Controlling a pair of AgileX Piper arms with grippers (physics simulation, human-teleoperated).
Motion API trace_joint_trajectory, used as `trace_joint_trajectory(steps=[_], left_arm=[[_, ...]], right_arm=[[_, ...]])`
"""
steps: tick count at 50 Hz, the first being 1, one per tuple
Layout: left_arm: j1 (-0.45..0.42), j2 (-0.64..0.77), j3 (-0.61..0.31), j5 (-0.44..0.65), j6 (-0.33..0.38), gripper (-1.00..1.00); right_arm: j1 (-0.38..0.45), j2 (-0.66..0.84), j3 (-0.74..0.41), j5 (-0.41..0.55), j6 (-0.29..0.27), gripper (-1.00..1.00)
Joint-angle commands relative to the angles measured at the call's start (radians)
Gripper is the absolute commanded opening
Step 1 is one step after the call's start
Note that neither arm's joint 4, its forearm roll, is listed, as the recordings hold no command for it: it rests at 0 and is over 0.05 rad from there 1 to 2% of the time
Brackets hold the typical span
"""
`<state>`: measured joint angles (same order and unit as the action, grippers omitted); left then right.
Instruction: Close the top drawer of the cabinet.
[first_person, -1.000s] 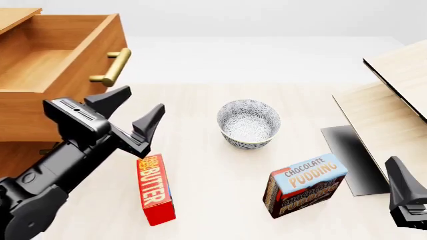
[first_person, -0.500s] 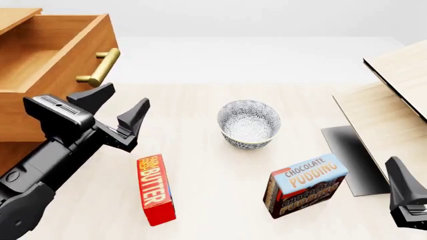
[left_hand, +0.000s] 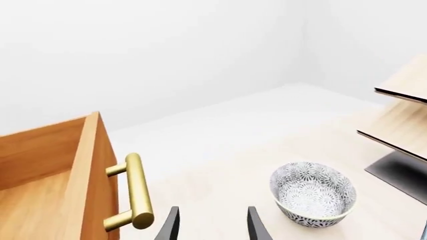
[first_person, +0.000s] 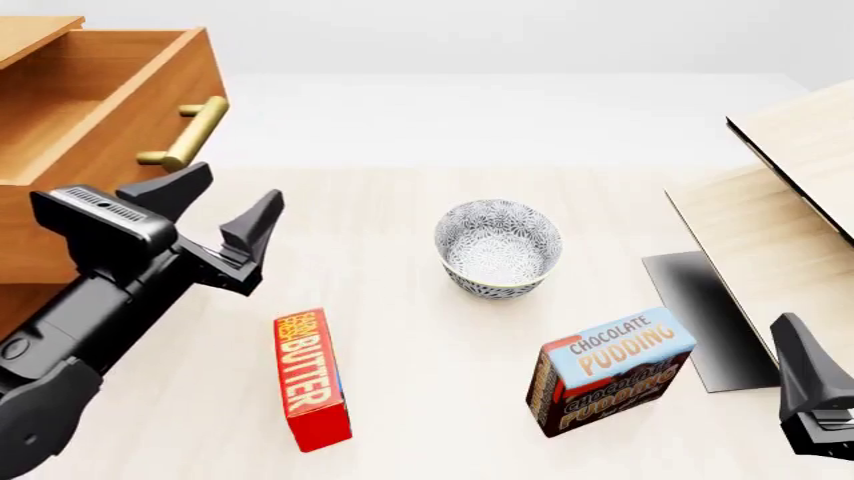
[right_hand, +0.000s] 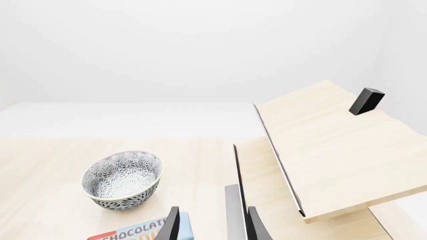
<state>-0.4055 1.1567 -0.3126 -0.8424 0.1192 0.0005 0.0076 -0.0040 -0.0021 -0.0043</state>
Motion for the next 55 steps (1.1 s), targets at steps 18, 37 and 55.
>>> trace_joint_trajectory(steps=[18,37,55], left_arm=[[0.062,-0.013,0.013,0.01,-0.016,1.0],[0.099,-0.042,0.022,0.031,-0.025,1.0],[0.135,-0.062,0.025,0.049,-0.031,1.0]], right_arm=[[0.0,0.0,0.0,0.0,0.0,1.0],[0.0,0.0,0.0,0.0,0.0,1.0],[0.0,0.0,0.0,0.0,0.0,1.0]])
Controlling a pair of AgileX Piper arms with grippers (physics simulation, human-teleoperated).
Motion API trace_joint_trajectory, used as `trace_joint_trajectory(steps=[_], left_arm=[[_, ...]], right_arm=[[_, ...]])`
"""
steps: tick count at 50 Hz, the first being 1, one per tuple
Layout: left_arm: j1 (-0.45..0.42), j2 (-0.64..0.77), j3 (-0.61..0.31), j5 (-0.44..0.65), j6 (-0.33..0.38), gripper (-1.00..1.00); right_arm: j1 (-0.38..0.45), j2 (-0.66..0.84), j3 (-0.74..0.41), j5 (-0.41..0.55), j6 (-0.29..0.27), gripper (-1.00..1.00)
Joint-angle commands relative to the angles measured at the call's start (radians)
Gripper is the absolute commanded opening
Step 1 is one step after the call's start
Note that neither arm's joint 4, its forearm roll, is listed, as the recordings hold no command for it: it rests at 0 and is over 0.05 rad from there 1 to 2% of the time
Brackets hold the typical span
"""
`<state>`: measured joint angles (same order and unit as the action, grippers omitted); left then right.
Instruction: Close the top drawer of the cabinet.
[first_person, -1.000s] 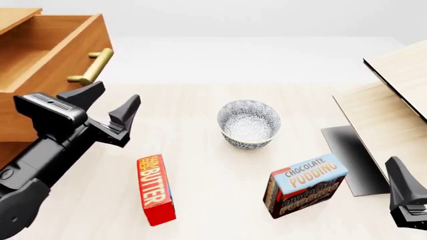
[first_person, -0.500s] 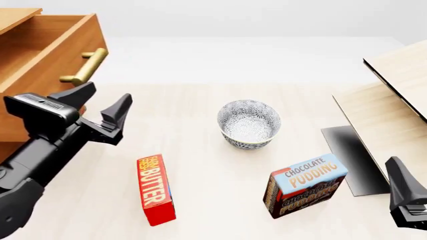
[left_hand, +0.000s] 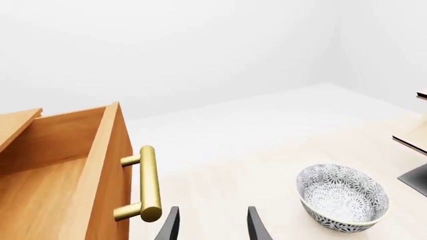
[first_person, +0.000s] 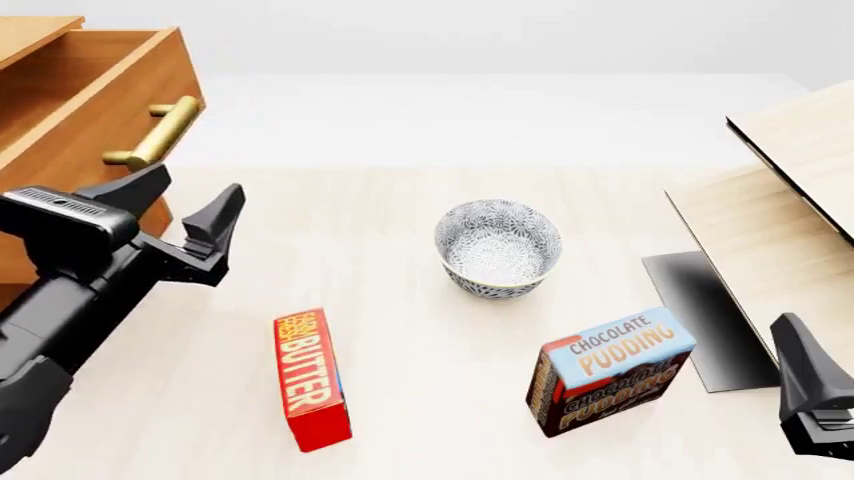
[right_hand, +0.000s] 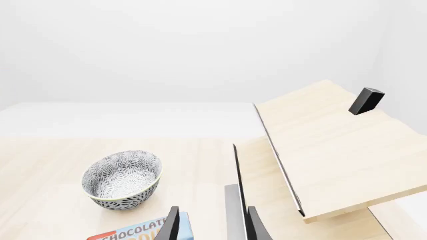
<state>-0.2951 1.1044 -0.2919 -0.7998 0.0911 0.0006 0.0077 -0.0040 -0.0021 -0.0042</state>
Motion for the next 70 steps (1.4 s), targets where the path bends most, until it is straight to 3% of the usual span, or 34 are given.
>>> trace_joint_trajectory(steps=[1,70], left_arm=[[0.025,-0.01,0.005,0.006,-0.004,1.0],[0.164,-0.024,0.009,0.03,-0.037,1.0]], right_arm=[[0.0,0.0,0.0,0.0,0.0,1.0],[0.0,0.0,0.0,0.0,0.0,1.0]])
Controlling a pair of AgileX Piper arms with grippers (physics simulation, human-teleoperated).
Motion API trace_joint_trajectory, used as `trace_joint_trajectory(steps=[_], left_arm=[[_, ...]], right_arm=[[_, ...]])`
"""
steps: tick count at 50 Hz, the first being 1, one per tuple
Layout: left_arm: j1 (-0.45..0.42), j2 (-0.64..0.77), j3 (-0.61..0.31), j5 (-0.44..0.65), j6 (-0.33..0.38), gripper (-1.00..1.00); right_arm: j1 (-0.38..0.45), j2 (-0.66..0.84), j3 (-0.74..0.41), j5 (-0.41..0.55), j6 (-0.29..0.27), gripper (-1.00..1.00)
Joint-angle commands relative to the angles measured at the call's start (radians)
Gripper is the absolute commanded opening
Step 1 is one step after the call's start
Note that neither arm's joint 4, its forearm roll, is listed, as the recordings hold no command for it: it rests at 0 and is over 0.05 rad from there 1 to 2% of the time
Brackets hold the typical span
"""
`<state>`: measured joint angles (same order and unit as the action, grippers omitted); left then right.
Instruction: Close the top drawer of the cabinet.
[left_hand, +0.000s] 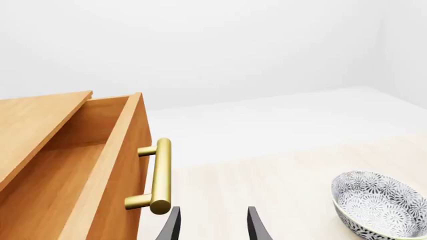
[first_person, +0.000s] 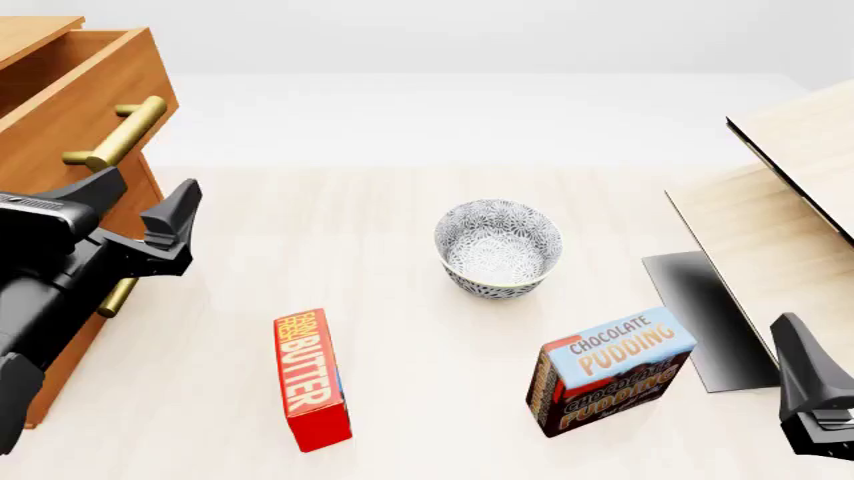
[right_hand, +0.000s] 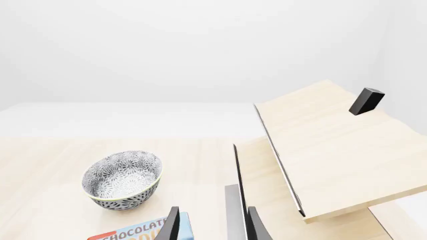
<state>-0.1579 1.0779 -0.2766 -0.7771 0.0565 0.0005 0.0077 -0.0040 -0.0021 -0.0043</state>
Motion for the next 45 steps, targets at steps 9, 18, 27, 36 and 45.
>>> trace_joint_trajectory(steps=[9,18,27,36,45], left_arm=[[0.039,0.0,-0.004,0.01,-0.005,1.0],[0.059,-0.013,-0.007,0.024,-0.007,1.0],[0.085,-0.033,-0.007,0.042,-0.014,1.0],[0.111,-0.034,-0.009,0.048,-0.018,1.0],[0.133,-0.034,-0.009,0.055,-0.029,1.0]], right_arm=[[0.0,0.0,0.0,0.0,0.0,1.0],[0.0,0.0,0.0,0.0,0.0,1.0],[0.0,0.0,0.0,0.0,0.0,1.0],[0.0,0.0,0.0,0.0,0.0,1.0],[0.0,0.0,0.0,0.0,0.0,1.0]])
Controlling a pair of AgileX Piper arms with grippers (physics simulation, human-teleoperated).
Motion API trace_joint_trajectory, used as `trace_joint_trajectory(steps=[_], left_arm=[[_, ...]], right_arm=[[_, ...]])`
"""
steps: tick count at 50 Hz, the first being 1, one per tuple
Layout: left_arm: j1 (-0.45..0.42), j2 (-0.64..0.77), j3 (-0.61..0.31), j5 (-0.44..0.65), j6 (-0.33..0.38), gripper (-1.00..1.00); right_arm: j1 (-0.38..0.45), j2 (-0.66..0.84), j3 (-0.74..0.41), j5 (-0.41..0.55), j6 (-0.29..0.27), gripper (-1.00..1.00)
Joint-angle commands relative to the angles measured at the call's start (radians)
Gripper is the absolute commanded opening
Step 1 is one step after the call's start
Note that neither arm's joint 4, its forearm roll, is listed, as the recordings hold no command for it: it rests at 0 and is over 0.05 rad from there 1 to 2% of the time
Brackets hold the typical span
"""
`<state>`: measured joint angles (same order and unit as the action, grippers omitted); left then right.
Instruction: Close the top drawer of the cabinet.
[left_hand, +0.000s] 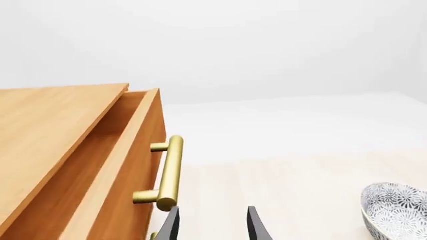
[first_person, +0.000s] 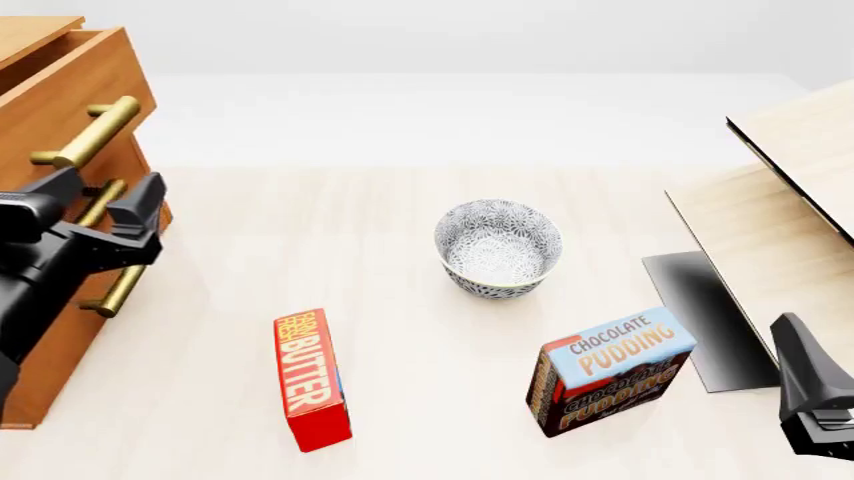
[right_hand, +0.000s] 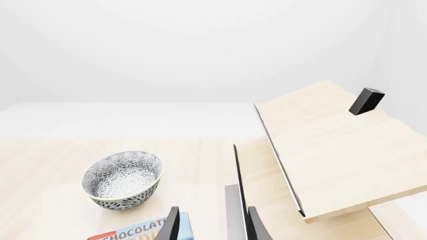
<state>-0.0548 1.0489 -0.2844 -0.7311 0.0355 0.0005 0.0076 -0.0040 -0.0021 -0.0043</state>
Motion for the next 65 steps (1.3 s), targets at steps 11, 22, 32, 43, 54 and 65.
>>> trace_joint_trajectory(steps=[11,22,32,43,54,65], left_arm=[[0.053,0.006,0.006,-0.006,-0.012,1.0],[0.072,0.008,0.002,-0.002,-0.016,1.0],[0.085,0.006,-0.007,0.007,-0.023,1.0],[0.107,0.017,-0.015,0.004,-0.026,1.0],[0.134,0.026,-0.028,0.008,-0.031,1.0],[0.16,0.04,-0.039,0.005,-0.034,1.0]], right_arm=[[0.0,0.0,0.0,0.0,0.0,1.0],[0.0,0.0,0.0,0.0,0.0,1.0],[0.0,0.0,0.0,0.0,0.0,1.0],[0.0,0.0,0.0,0.0,0.0,1.0],[0.0,0.0,0.0,0.0,0.0,1.0],[0.0,0.0,0.0,0.0,0.0,1.0]])
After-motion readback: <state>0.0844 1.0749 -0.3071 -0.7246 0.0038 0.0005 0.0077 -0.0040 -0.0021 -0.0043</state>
